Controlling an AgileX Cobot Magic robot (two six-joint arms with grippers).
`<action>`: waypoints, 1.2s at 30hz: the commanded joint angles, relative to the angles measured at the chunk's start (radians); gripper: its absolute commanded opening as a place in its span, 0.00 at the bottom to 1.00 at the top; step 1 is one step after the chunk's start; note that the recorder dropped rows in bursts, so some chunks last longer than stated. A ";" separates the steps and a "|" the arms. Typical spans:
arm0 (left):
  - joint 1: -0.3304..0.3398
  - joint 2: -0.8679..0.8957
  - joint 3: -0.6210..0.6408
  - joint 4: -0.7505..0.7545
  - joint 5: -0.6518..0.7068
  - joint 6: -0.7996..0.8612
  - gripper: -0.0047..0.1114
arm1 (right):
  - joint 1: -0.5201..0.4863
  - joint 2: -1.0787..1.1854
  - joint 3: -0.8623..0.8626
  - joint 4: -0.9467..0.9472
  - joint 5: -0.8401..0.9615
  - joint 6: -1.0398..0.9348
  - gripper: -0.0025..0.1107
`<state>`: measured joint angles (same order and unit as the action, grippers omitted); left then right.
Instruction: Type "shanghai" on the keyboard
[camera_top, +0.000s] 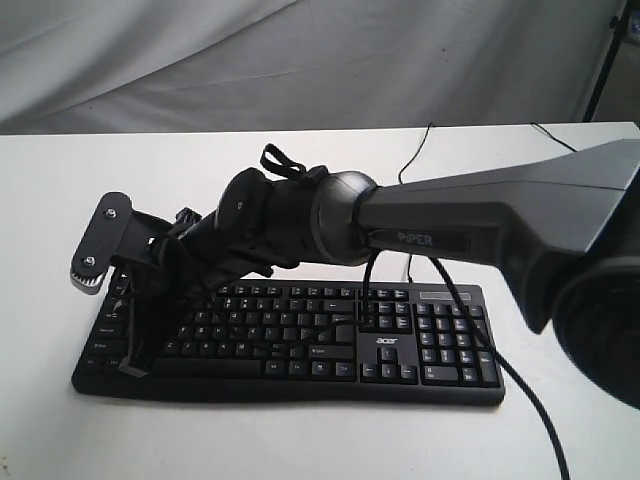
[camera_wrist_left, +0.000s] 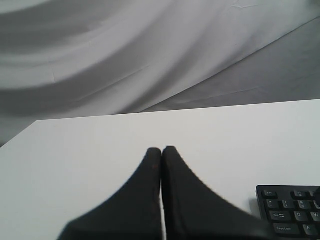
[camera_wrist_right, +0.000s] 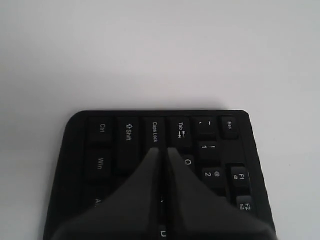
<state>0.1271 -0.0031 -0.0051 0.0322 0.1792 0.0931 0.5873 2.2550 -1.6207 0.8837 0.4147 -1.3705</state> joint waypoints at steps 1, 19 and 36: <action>-0.004 0.003 0.005 -0.001 -0.005 -0.003 0.05 | 0.002 0.020 -0.022 -0.034 0.011 0.029 0.02; -0.004 0.003 0.005 -0.001 -0.005 -0.003 0.05 | 0.000 0.044 -0.022 -0.039 -0.011 0.029 0.02; -0.004 0.003 0.005 -0.001 -0.005 -0.003 0.05 | -0.008 0.067 -0.022 -0.067 -0.011 0.030 0.02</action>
<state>0.1271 -0.0031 -0.0051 0.0322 0.1792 0.0931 0.5873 2.3258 -1.6350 0.8208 0.4063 -1.3405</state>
